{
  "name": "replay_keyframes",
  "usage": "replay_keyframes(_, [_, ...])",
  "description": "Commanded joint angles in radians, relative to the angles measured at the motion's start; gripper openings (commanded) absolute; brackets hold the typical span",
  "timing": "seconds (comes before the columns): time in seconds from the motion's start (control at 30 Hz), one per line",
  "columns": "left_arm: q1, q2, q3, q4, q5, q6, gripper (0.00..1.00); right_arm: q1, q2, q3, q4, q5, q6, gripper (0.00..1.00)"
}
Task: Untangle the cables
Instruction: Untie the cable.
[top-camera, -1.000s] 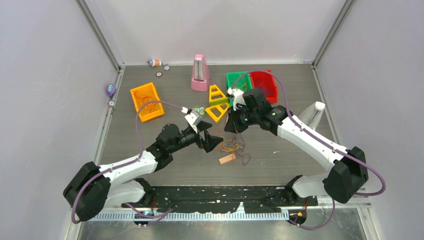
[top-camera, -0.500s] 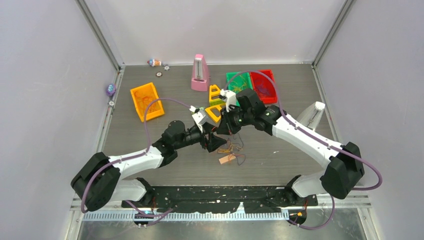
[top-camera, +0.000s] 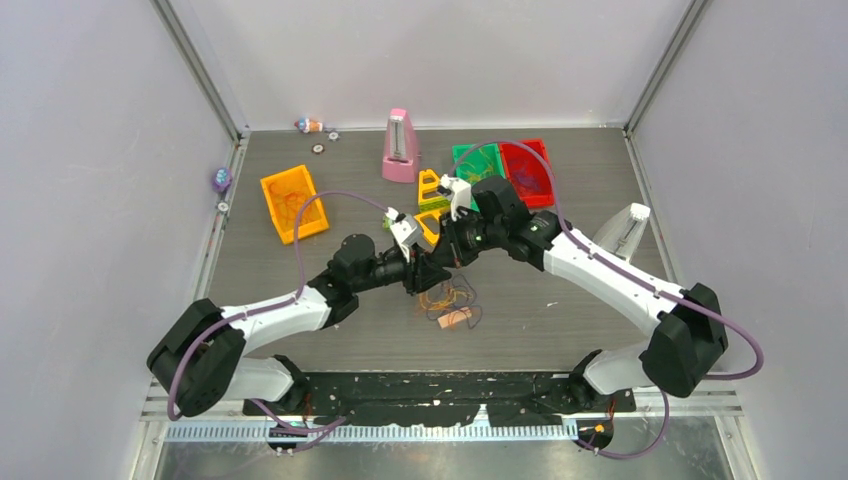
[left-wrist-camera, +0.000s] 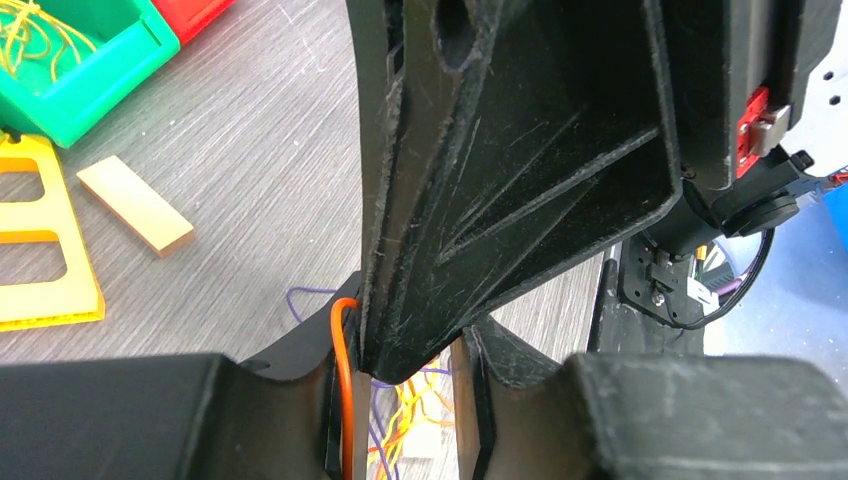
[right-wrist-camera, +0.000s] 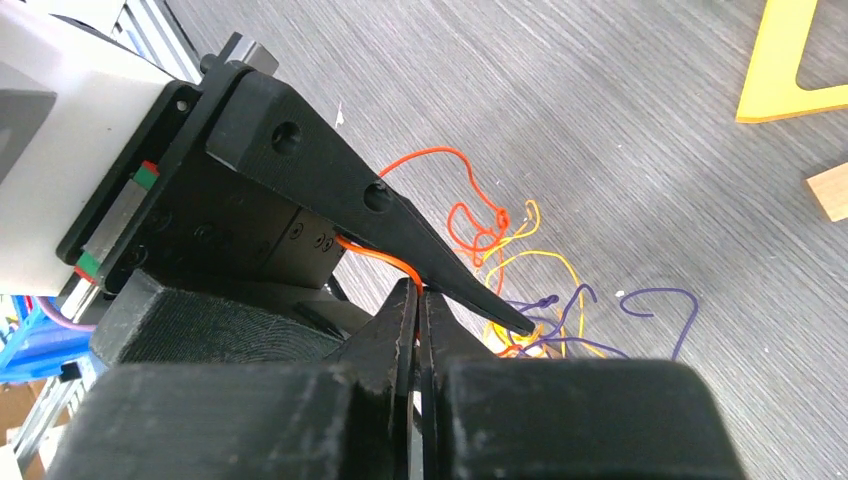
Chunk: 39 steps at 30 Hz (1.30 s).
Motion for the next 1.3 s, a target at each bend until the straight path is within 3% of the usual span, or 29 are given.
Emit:
replay_keyframes(0.0, [-0.005,-0.010,0.048,0.005,-0.020,-0.026,0.35,0.019,-0.089,-0.009,0.139,0.041,0.027,0.05])
replay_keyframes(0.27, [-0.006,-0.001,0.058,-0.010,-0.008,-0.026,0.54,0.018,-0.125,-0.023,0.157,0.075,0.035,0.05])
replay_keyframes(0.33, [-0.006,-0.016,0.044,0.001,-0.019,-0.021,0.54,0.017,-0.133,-0.027,0.155,0.089,0.033,0.05])
replay_keyframes(0.4, [-0.006,-0.030,0.029,0.020,-0.026,-0.018,0.43,0.017,-0.136,-0.028,0.154,0.085,0.034,0.05])
replay_keyframes(0.47, [-0.006,-0.036,0.020,0.038,-0.025,-0.016,0.17,0.017,-0.133,-0.027,0.153,0.078,0.035,0.05])
replay_keyframes(0.53, [-0.005,-0.038,0.016,0.047,-0.027,-0.016,0.00,0.016,-0.136,-0.027,0.152,0.087,0.034,0.06])
replay_keyframes(0.6, [-0.005,-0.039,0.015,0.049,-0.033,-0.015,0.00,0.017,-0.145,-0.033,0.152,0.100,0.036,0.05])
replay_keyframes(0.67, [-0.005,-0.043,0.012,0.048,-0.043,-0.015,0.00,0.015,-0.154,-0.042,0.152,0.123,0.036,0.16])
replay_keyframes(0.7, [-0.006,-0.049,0.009,0.049,-0.051,-0.015,0.00,0.015,-0.159,-0.054,0.152,0.133,0.032,0.38])
replay_keyframes(0.8, [-0.003,-0.064,-0.001,0.044,-0.074,-0.015,0.00,0.014,-0.205,-0.124,0.159,0.221,0.030,0.84])
replay_keyframes(0.87, [-0.002,-0.071,0.003,0.017,-0.095,-0.011,0.00,0.005,-0.249,-0.190,0.179,0.270,0.032,0.92])
replay_keyframes(1.07, [0.001,-0.070,0.018,-0.008,-0.094,-0.031,0.00,-0.015,-0.383,-0.426,0.310,0.290,0.047,0.96])
replay_keyframes(1.17, [0.001,-0.073,0.024,-0.017,-0.079,-0.039,0.00,-0.015,-0.405,-0.535,0.471,0.191,0.055,0.99])
replay_keyframes(1.27, [0.001,-0.081,0.037,-0.042,-0.095,-0.068,0.00,-0.008,-0.385,-0.635,0.619,0.076,0.067,0.95])
